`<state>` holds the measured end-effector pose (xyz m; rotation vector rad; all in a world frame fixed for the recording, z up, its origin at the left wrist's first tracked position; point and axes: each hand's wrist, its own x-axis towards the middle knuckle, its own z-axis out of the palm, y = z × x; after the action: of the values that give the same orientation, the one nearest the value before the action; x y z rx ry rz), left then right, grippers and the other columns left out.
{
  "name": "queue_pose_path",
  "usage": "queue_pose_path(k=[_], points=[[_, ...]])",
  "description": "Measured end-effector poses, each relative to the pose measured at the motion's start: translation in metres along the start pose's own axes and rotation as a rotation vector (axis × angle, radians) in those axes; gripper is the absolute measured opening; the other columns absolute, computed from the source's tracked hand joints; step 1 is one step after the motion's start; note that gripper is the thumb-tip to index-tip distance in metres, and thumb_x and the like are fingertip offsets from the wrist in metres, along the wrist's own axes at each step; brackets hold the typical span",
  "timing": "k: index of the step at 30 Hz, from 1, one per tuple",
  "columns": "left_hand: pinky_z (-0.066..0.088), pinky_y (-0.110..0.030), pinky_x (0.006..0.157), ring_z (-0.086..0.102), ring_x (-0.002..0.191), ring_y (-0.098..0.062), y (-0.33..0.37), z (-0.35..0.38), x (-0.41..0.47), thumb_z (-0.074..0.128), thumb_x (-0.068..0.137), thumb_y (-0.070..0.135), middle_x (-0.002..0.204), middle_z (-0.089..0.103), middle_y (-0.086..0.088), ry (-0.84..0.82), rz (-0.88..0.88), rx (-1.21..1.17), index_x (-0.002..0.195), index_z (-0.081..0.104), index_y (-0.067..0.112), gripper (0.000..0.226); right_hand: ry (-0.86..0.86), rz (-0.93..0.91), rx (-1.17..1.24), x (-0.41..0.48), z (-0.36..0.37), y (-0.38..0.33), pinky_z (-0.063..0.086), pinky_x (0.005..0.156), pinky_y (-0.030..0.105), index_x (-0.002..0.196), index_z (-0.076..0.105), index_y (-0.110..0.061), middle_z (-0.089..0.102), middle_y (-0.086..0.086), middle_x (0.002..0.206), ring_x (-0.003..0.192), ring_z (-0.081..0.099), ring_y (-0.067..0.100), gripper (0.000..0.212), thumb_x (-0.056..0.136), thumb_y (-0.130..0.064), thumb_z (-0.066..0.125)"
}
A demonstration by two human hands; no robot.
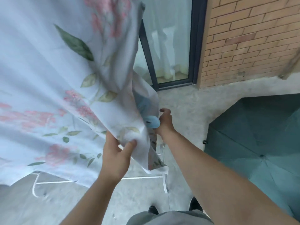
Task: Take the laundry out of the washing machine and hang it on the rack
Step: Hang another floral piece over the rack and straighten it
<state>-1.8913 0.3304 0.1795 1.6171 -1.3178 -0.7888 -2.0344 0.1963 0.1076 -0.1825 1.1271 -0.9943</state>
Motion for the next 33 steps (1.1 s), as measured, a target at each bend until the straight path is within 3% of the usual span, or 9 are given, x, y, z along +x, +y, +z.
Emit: queue_pose_path(k=[4, 7, 9, 12, 17, 20, 23, 28, 33], points=[[0.048, -0.013, 0.079, 0.063, 0.103, 0.001, -0.007, 0.008, -0.009, 0.082, 0.067, 0.048, 0.11, 0.065, 0.02, -0.091, -0.018, 0.155, 0.118, 0.049, 0.039, 0.061, -0.156, -0.091, -0.448, 0.007, -0.008, -0.005, 0.059, 0.071, 0.042, 0.134, 0.052, -0.011, 0.065, 0.013, 0.112, 0.092, 0.065, 0.031, 0.048, 0.09, -0.031, 0.057], [0.046, -0.009, 0.073, 0.059, 0.102, 0.009, -0.01, 0.016, -0.015, 0.083, 0.064, 0.06, 0.111, 0.06, 0.03, -0.123, -0.024, 0.326, 0.117, 0.046, 0.047, 0.066, -0.061, -0.29, -0.697, 0.011, -0.015, -0.014, 0.056, 0.058, 0.027, 0.099, 0.071, 0.007, 0.069, 0.015, 0.086, 0.068, 0.068, 0.015, 0.022, 0.095, -0.01, 0.058], [0.044, -0.009, 0.067, 0.059, 0.091, 0.012, -0.015, 0.017, -0.019, 0.08, 0.064, 0.063, 0.104, 0.06, 0.034, -0.174, -0.088, 0.409, 0.112, 0.045, 0.049, 0.062, 0.026, -0.348, -0.726, 0.012, -0.021, -0.028, 0.06, 0.066, 0.036, 0.092, 0.068, 0.011, 0.07, 0.017, 0.079, 0.059, 0.069, 0.01, 0.026, 0.097, -0.011, 0.054], [0.039, -0.012, 0.058, 0.06, 0.075, 0.009, -0.025, 0.02, -0.024, 0.072, 0.075, 0.059, 0.081, 0.066, 0.021, -0.168, -0.19, 0.461, 0.095, 0.05, 0.042, 0.035, 0.129, -0.491, -0.737, 0.007, -0.034, -0.054, 0.059, 0.076, 0.047, 0.073, 0.064, -0.011, 0.07, 0.01, 0.077, 0.076, 0.075, 0.026, 0.026, 0.097, -0.013, 0.054], [0.031, -0.013, 0.048, 0.054, 0.061, -0.006, -0.026, 0.027, -0.026, 0.06, 0.092, 0.038, 0.061, 0.057, 0.009, -0.116, -0.165, 0.557, 0.069, 0.051, 0.025, 0.028, 0.263, -0.796, -0.639, -0.028, -0.061, -0.084, 0.055, 0.054, 0.022, 0.083, 0.072, -0.029, 0.065, -0.011, 0.071, 0.055, 0.067, 0.002, 0.026, 0.096, -0.016, 0.054], [0.039, -0.014, 0.047, 0.055, 0.059, -0.009, -0.02, 0.036, -0.025, 0.06, 0.092, 0.038, 0.055, 0.057, 0.003, -0.123, -0.129, 0.498, 0.065, 0.053, 0.016, 0.036, 0.315, -0.907, -0.683, -0.047, -0.077, -0.083, 0.045, 0.057, 0.015, 0.094, 0.073, -0.022, 0.061, -0.012, 0.071, 0.06, 0.059, -0.003, 0.022, 0.097, -0.016, 0.052], [0.04, -0.021, 0.048, 0.056, 0.06, -0.016, -0.01, 0.047, -0.028, 0.057, 0.092, 0.043, 0.057, 0.06, -0.005, -0.154, -0.095, 0.463, 0.066, 0.055, 0.008, 0.044, 0.329, -0.916, -0.782, -0.058, -0.09, -0.079, 0.044, 0.064, 0.025, 0.093, 0.072, -0.015, 0.061, -0.005, 0.074, 0.068, 0.055, 0.011, 0.019, 0.098, -0.017, 0.053], [0.052, -0.043, 0.065, 0.065, 0.067, -0.025, 0.005, 0.05, -0.031, 0.055, 0.091, 0.048, 0.065, 0.068, -0.013, -0.186, -0.065, 0.478, 0.071, 0.065, -0.002, 0.055, 0.186, -0.783, -1.041, -0.076, -0.105, -0.062, 0.035, 0.05, 0.021, 0.067, 0.059, -0.023, 0.053, -0.008, 0.06, 0.055, 0.047, 0.007, 0.028, 0.095, -0.022, 0.058], [0.051, -0.035, 0.06, 0.06, 0.056, -0.015, 0.014, 0.053, -0.041, 0.054, 0.089, 0.053, 0.057, 0.065, -0.004, -0.367, 0.057, 0.606, 0.063, 0.062, 0.006, 0.054, -0.033, -0.62, -1.138, -0.087, -0.103, -0.04, 0.049, 0.061, 0.026, 0.078, 0.063, -0.033, 0.068, -0.005, 0.076, 0.069, 0.067, 0.013, 0.019, 0.096, -0.027, 0.063]])
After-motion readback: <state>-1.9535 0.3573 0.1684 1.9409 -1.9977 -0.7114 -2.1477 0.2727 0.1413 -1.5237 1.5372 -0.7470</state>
